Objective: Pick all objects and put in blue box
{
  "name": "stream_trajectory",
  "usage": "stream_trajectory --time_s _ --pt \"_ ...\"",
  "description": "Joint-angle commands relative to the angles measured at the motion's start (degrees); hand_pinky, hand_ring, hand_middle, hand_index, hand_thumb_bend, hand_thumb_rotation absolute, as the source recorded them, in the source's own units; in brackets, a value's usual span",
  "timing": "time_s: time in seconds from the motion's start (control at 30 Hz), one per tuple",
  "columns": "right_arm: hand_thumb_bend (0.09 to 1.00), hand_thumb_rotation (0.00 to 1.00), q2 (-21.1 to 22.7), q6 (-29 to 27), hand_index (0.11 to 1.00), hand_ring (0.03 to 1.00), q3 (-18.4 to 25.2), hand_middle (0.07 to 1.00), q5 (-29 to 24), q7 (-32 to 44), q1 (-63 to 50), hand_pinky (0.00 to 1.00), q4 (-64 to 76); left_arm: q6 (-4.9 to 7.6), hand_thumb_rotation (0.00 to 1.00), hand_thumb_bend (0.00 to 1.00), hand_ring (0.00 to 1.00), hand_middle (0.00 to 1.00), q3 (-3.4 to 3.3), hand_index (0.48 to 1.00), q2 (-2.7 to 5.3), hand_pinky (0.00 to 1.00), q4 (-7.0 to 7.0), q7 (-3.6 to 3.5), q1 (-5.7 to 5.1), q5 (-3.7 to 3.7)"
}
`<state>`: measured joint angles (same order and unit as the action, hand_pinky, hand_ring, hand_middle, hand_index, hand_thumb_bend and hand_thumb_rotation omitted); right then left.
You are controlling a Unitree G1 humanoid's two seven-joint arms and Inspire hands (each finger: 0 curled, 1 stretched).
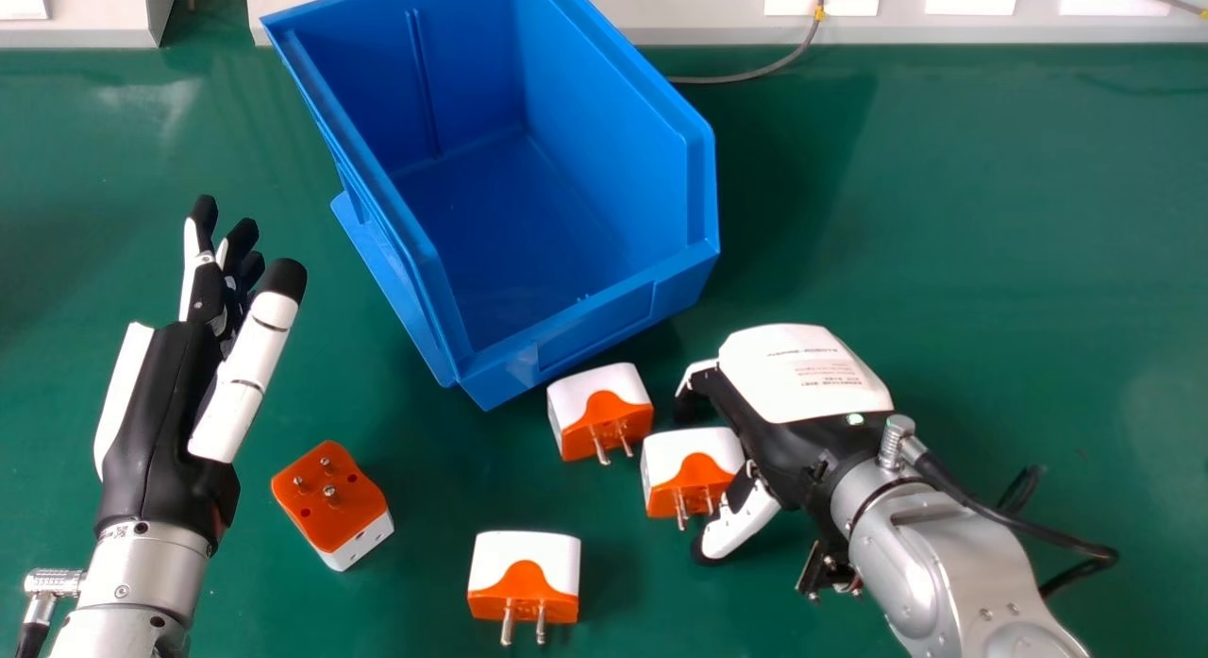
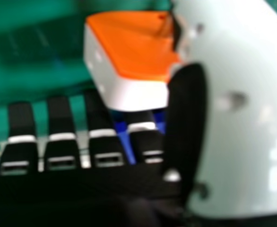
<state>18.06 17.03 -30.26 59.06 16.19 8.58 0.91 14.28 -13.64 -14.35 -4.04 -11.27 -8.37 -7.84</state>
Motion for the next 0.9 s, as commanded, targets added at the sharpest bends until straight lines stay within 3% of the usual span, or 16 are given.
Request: stream_trajectory --time_s 0.0,0.07,0.13,0.27,0.67,0.87 --pt "0.622 0.17 0.3 -0.6 0.606 0.650 0.1 0.644 -0.6 -1.0 -0.7 0.62 -0.9 0.91 0.81 0.62 1.00 1.00 -0.26 1.000 -0.48 1.00 1.23 -0.09 0.46 0.24" --pt "0.580 0.15 0.7 -2.0 0.560 0.477 0.4 0.503 -1.6 -2.5 -0.8 0.46 -1.6 0.82 0.81 0.62 1.00 1.00 -0.24 1.000 -0.51 1.00 1.21 -0.10 0.49 0.29" --pt "0.553 0.14 1.0 -3.3 0.531 0.366 0.8 0.411 -2.6 -3.3 -0.9 0.34 -2.0 0.63 0.81 0.62 1.00 1.00 -0.14 1.000 -0.56 1.00 1.32 0.00 0.54 0.53" --pt "0.525 0.14 1.4 -3.3 0.502 0.274 1.5 0.341 -4.2 -2.4 -1.5 0.23 -0.9 0.42 0.82 0.62 1.00 1.00 -0.27 1.000 -0.73 1.00 1.34 -0.13 0.63 0.44" --pt "0.498 0.15 1.6 1.1 0.477 0.191 1.3 0.283 -3.2 3.1 -0.9 0.13 1.3 0.46 0.82 0.60 1.00 1.00 -0.52 1.000 -0.92 1.00 1.04 -0.70 0.87 0.18" --pt "0.493 0.15 2.1 1.9 0.472 0.164 2.1 0.260 -3.4 3.3 -1.8 0.10 4.4 0.27 0.82 0.60 1.00 1.00 -0.47 1.000 -0.77 1.00 0.91 -0.63 1.13 0.28"
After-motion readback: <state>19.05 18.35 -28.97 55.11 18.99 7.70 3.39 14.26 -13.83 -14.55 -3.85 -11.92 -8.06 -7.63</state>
